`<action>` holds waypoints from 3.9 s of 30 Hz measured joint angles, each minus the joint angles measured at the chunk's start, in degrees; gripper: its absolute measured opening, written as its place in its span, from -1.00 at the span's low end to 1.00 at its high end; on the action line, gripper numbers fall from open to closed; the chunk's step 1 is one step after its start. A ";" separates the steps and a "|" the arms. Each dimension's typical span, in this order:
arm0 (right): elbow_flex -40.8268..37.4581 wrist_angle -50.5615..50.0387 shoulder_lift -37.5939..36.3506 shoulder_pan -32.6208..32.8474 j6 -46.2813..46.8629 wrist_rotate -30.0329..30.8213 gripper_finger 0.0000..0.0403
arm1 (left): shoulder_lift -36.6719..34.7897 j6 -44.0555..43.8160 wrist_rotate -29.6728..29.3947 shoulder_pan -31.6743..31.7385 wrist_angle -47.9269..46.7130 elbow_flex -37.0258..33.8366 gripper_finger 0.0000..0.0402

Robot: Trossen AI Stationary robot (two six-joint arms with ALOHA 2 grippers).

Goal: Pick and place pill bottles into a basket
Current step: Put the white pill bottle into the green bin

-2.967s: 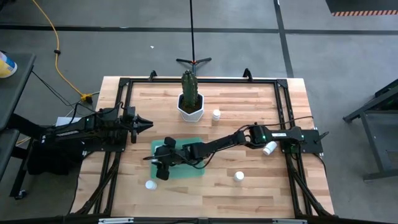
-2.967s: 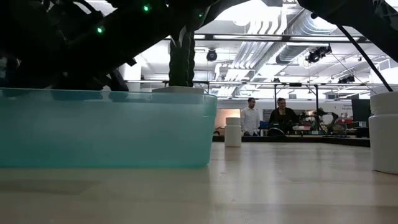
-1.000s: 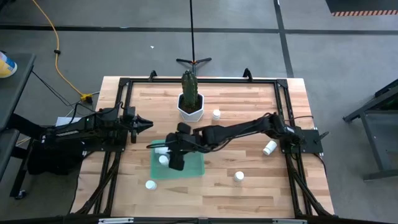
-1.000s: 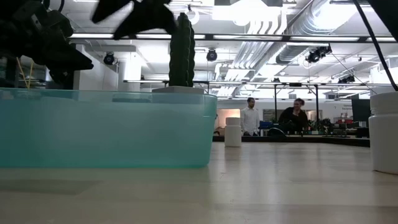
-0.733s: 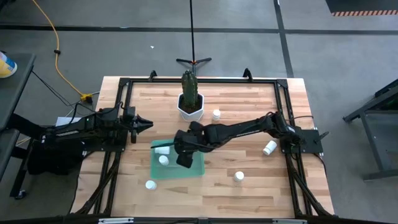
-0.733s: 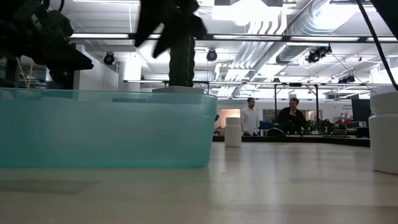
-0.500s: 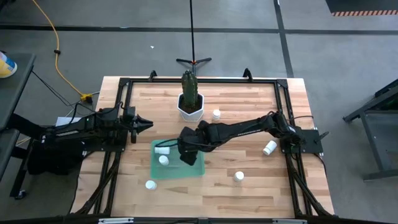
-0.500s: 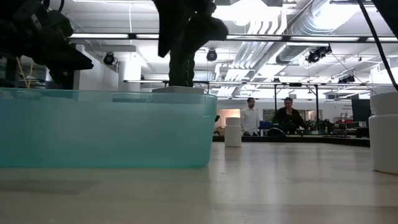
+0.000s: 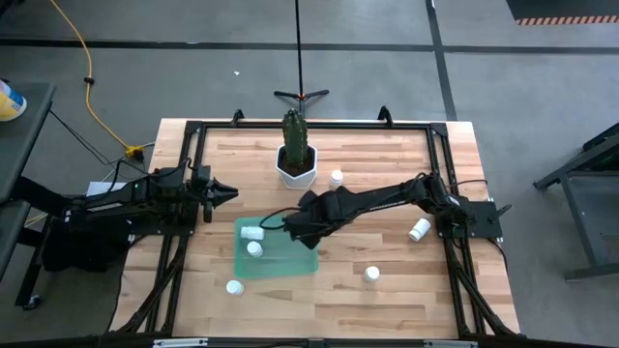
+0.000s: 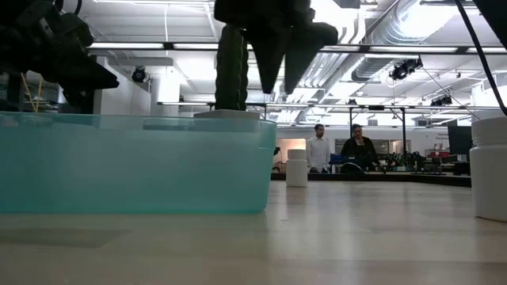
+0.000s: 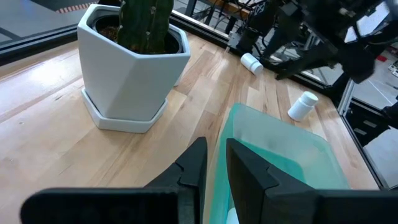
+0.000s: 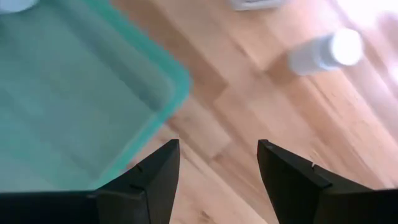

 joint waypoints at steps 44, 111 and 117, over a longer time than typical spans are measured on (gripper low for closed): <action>-0.11 -3.95 -13.32 -7.19 0.49 7.56 0.02 | 0.00 0.00 0.63 0.00 -0.11 0.00 -0.52; -55.63 21.13 -39.27 -19.97 -25.77 -25.79 0.46 | 0.02 -0.02 0.59 0.02 -0.13 -0.07 -0.52; -55.63 23.35 -35.13 -20.43 -31.02 -26.75 0.53 | 0.02 -0.04 0.59 0.00 -0.13 -0.07 -0.52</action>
